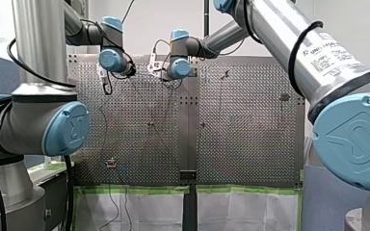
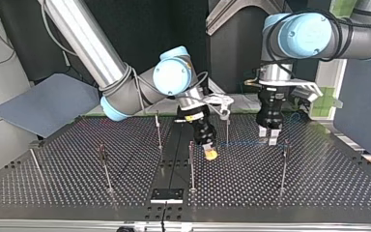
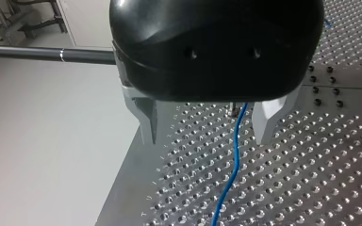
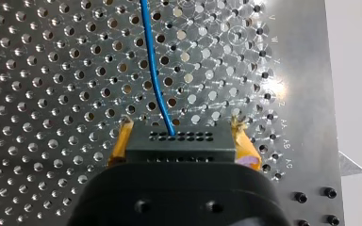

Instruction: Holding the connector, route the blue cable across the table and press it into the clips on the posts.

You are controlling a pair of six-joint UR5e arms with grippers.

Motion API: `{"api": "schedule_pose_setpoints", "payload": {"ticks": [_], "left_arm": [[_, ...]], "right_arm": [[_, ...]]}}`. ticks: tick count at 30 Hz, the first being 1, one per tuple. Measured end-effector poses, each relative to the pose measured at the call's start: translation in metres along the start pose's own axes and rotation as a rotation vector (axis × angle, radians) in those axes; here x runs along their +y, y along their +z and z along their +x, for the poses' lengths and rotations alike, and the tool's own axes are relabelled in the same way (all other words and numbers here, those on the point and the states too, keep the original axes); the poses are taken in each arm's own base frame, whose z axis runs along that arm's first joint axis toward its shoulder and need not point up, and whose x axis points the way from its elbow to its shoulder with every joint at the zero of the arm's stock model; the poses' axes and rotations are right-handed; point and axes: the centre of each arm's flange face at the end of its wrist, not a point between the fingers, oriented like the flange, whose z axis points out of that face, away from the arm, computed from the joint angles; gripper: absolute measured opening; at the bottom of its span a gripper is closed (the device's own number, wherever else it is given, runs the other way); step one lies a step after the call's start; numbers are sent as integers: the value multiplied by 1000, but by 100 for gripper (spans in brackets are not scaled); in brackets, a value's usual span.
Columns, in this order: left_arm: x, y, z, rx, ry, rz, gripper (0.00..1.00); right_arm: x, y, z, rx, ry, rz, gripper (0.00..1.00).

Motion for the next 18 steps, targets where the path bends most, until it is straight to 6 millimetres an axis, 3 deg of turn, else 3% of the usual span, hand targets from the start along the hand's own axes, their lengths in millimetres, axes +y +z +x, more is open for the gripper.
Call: {"api": "schedule_pose_setpoints", "payload": {"ticks": [12,18], "left_arm": [[-5,37,8,-23,3,-18,100],[-3,54,23,-5,3,-26,100]], "right_arm": [[1,0,0,0,0,1,0],[1,0,0,0,0,1,0]]}}
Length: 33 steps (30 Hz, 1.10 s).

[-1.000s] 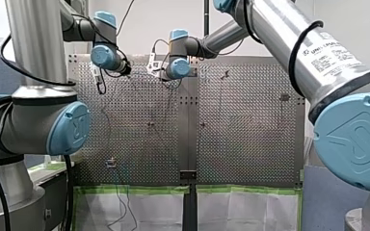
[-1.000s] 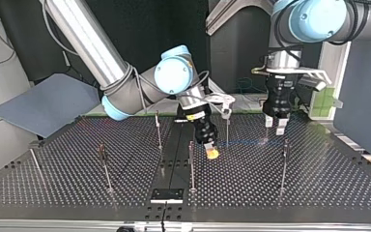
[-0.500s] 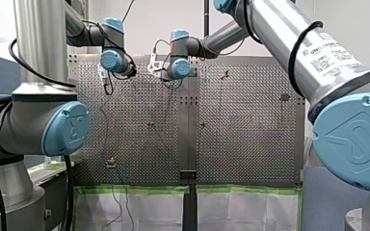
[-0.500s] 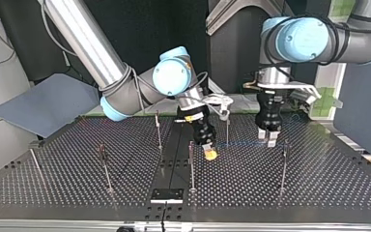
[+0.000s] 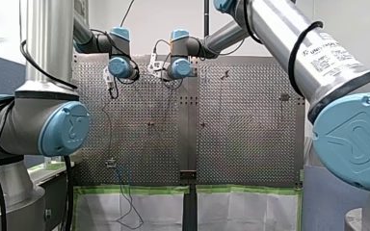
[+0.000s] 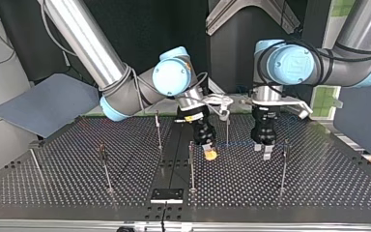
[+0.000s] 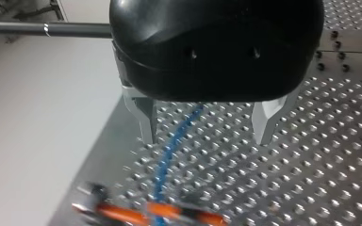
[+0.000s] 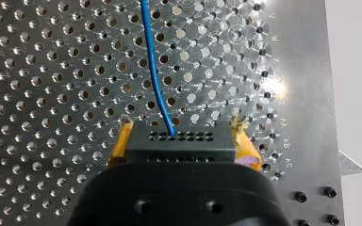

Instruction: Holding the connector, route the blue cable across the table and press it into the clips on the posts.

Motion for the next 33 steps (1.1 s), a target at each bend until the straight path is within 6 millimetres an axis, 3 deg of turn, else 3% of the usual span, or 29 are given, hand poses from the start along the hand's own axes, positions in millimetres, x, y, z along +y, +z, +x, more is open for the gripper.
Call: {"api": "schedule_pose_setpoints", "payload": {"ticks": [8,9,10,11,12,13,15,16,17,18,27,33], "left_arm": [[4,7,14,19,-10,-8,100],[4,7,14,18,-12,-8,95],[4,7,14,17,-14,-8,81],[4,7,14,15,-15,-8,81],[4,8,13,14,-15,-9,62],[4,8,13,12,-14,-12,55],[4,8,13,10,-13,-18,55],[4,8,13,10,-11,-21,22],[4,8,13,9,-10,-24,22],[5,7,13,9,-9,-27,3],[9,3,17,28,3,-86,0],[11,-8,31,63,10,-102,0]], "right_arm": [[0,0,0,-1,0,1,0],[0,0,0,-1,0,1,0],[0,0,0,-2,0,1,0],[0,0,0,-2,0,1,0],[0,0,0,-2,0,1,0],[0,0,0,-2,0,1,0],[0,0,0,-2,0,1,0],[0,0,0,-2,0,1,0],[0,0,0,-2,0,1,0],[0,0,0,-2,0,1,0],[0,-1,-2,-14,1,-3,0],[3,-5,-10,-39,-2,-25,0]]}}
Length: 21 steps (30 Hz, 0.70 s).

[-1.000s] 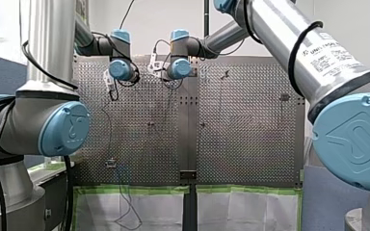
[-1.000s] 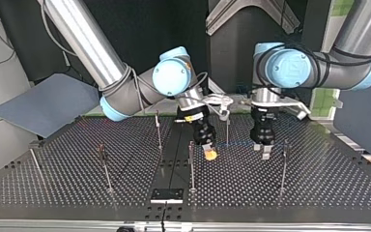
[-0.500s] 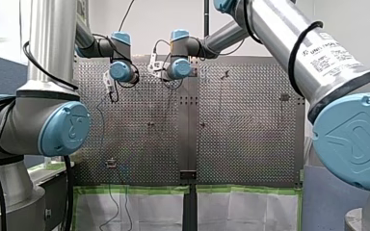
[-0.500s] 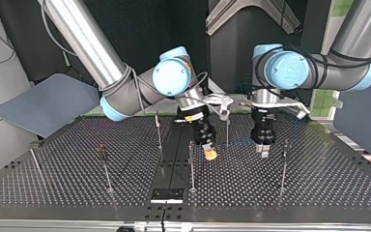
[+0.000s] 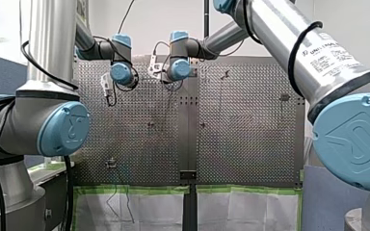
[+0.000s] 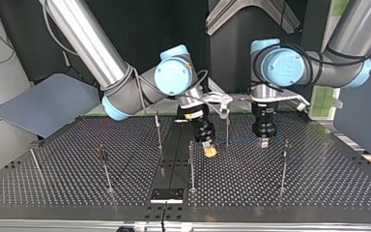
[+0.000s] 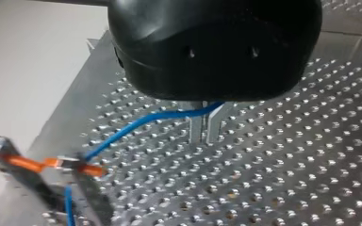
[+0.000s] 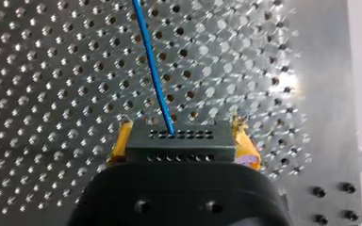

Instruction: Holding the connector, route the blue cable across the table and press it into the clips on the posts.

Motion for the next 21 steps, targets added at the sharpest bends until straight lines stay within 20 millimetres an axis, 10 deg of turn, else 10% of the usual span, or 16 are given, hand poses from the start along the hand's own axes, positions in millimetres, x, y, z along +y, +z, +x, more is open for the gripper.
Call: {"api": "schedule_pose_setpoints", "payload": {"ticks": [21], "left_arm": [[15,-50,73,99,21,-47,0]], "right_arm": [[20,-26,-69,-158,-13,-47,0]]}}
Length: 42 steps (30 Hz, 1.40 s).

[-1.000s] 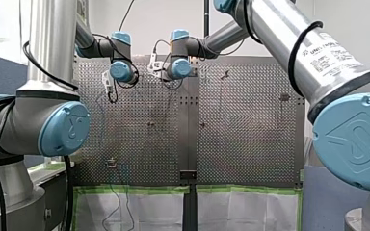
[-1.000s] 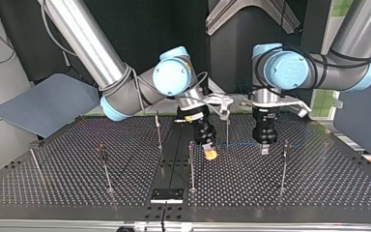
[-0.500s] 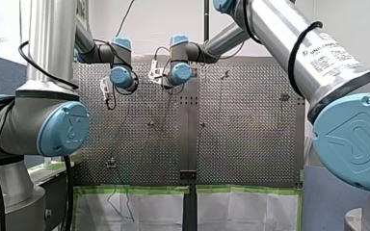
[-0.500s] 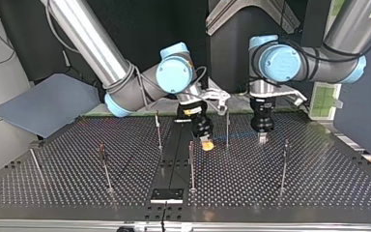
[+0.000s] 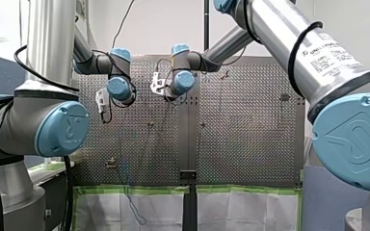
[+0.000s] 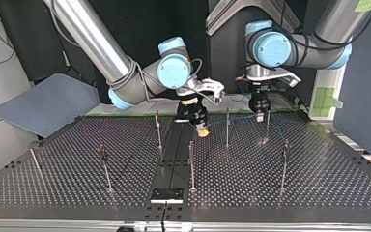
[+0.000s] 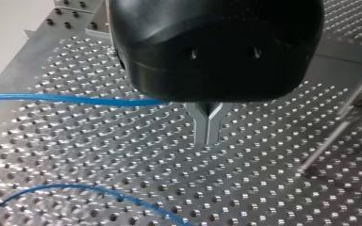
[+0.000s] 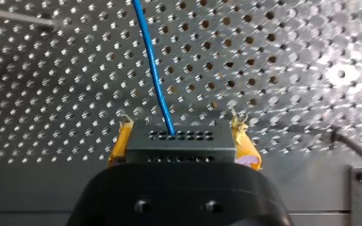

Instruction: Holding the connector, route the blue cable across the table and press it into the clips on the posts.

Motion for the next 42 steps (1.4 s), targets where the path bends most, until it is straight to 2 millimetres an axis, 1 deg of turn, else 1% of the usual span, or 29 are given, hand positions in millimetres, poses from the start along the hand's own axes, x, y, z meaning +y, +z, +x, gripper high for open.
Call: {"api": "schedule_pose_setpoints", "payload": {"ticks": [5,10,16,23,27,34,37,42], "left_arm": [[1,-12,16,28,7,4,0],[0,-14,24,32,7,10,0],[0,-7,43,50,13,12,0],[2,2,65,72,18,8,0],[1,5,78,83,23,14,0],[1,14,102,96,21,25,0],[1,17,112,108,22,36,0],[3,22,127,116,21,46,0]], "right_arm": [[5,-5,-16,-35,-7,-5,0],[7,-11,-37,-80,-14,4,0],[6,-20,-57,-126,-20,28,0],[15,-23,-70,-153,-16,18,0],[20,-21,-76,-164,-16,16,0],[27,-15,-99,-200,-20,11,0],[28,-14,-106,-210,-18,14,0],[32,-12,-109,-216,-15,13,0]]}}
